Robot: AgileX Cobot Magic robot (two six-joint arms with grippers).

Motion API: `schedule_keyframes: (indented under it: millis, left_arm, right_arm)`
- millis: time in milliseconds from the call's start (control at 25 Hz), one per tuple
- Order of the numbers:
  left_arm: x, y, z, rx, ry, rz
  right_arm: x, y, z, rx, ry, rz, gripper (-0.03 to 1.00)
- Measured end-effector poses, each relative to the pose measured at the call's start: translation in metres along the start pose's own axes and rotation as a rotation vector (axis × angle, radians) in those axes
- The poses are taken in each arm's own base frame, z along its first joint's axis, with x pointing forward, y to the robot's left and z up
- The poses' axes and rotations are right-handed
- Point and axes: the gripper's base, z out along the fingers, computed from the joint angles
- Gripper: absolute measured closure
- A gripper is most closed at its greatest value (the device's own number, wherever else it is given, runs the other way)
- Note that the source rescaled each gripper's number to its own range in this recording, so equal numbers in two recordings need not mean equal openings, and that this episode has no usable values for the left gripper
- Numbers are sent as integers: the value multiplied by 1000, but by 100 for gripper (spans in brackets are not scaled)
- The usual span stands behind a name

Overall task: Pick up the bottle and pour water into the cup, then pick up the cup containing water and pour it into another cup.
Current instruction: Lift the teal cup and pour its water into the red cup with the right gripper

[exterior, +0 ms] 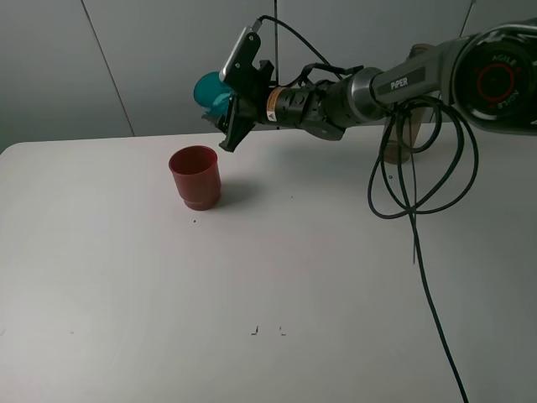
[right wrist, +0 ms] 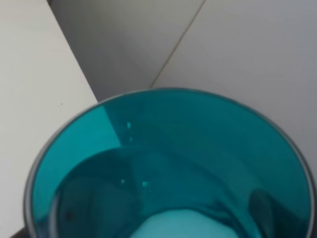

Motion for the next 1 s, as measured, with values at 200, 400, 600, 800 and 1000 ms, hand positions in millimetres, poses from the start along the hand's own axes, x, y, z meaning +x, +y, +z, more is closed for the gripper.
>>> schedule_keyframes:
  millis: [200, 400, 600, 800, 1000]
  left_arm:
    - [0, 0, 0, 0, 0, 0]
    - [0, 0, 0, 0, 0, 0]
    - [0, 0, 0, 0, 0, 0]
    - [0, 0, 0, 0, 0, 0]
    - [0, 0, 0, 0, 0, 0]
  right_arm:
    - [-3, 5, 2, -15, -7, -27, 89]
    - [-4, 6, 2, -16, -8, -75, 89]
    - [-4, 6, 2, -16, -9, -172, 89]
    - [-5, 7, 2, -17, -11, -273, 89]
    - [-5, 7, 2, -16, -12, -396, 89]
